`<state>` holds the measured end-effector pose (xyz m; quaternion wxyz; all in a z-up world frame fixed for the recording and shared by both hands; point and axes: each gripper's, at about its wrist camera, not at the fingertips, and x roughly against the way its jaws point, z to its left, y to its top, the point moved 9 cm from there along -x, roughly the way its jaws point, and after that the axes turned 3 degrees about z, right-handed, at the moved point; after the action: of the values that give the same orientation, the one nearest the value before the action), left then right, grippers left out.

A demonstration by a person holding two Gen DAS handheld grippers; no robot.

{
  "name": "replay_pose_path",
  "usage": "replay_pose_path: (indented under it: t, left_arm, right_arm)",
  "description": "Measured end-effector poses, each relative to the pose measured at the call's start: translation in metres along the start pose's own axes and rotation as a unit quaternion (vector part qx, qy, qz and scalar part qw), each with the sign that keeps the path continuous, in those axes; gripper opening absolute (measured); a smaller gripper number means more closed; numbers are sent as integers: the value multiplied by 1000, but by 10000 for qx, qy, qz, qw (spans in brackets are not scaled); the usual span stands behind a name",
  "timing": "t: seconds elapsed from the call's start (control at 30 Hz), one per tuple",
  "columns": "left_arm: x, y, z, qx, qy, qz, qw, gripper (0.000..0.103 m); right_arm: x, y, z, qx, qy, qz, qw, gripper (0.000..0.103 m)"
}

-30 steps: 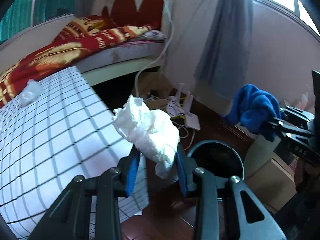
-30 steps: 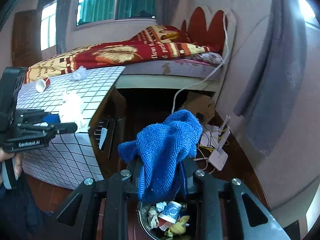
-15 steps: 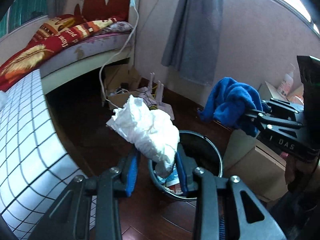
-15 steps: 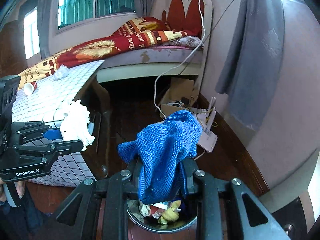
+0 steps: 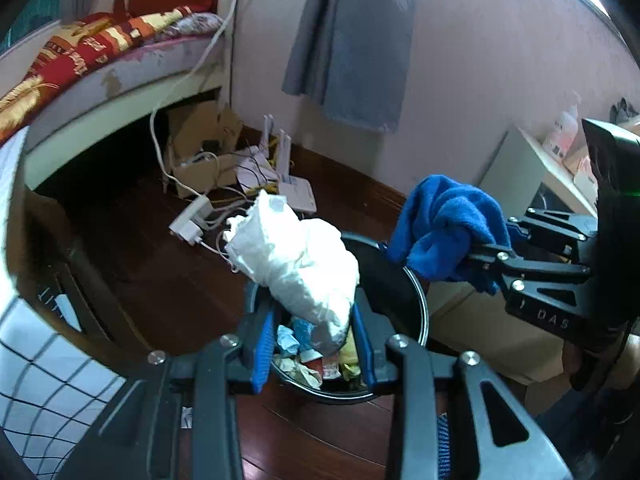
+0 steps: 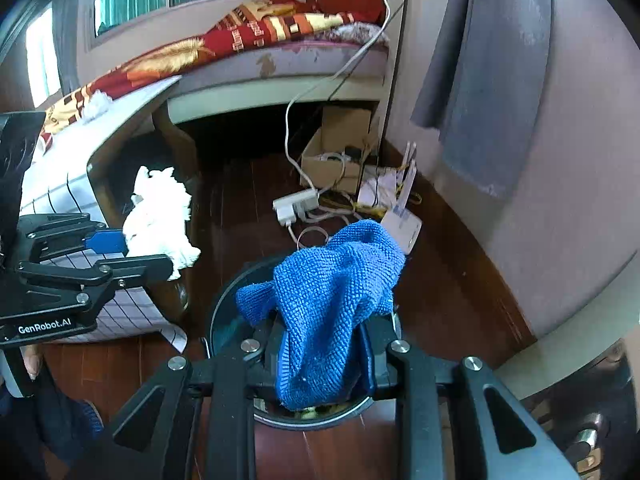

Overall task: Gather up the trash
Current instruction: 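Carry the blue cloth and white tissue over the bucket, then open both tools to drop the blue cloth and white tissue into the bucket, then move both tools back toward the red cup and plastic bag on the table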

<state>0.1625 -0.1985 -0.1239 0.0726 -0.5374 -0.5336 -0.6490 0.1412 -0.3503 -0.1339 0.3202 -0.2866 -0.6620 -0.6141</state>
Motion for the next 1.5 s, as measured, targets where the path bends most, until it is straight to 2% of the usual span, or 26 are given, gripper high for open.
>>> replay_pose_path:
  t: [0.17,0.3,0.33,0.37,0.4,0.43,0.47,0.53,0.57,0.63,0.87,1.23,1.5]
  left_arm:
    - [-25,-7,-2,-45,33,254,9997,37]
    - [-43,-12,-2,37,-107,403,9991,39]
    - [-49,-14,-3,59,-197,463,9987,43]
    - [-56,-18,-3,88,-323,581,9978,57]
    - [-63,-24,0,59,-177,708,9973,70]
    - [-66,-28,7,-19,179,789,9967,88]
    - [-67,-32,16,-81,545,860,9948,91]
    - [-62,-39,30,98,688,944,9931,94]
    - [-57,-42,39,240,759,967,9921,99]
    - [-48,-44,51,372,897,887,9913,101]
    - [-9,-46,59,499,1170,525,9905,102]
    - [24,-40,54,565,1239,176,9905,102]
    - [56,-32,65,750,1282,-139,9888,102]
  right_arm:
    - [-25,-10,0,59,156,241,9996,30]
    - [-49,-15,3,155,262,484,9984,31]
    - [-55,-17,4,215,263,547,9979,32]
    - [-64,-20,5,266,297,633,9972,34]
    - [-75,-25,6,325,316,803,9957,50]
    - [-82,-30,4,379,198,943,9946,79]
    - [-89,-34,-1,423,-7,1010,9940,88]
    - [-92,-37,-7,276,-1,1080,9938,91]
    - [-92,-37,-10,180,-53,1094,9938,92]
    - [-87,-33,-12,156,-136,1014,9946,103]
    - [-62,-15,3,221,-230,620,9976,103]
    - [-30,-13,34,529,-187,388,9977,103]
    - [7,5,59,576,-62,23,9983,103]
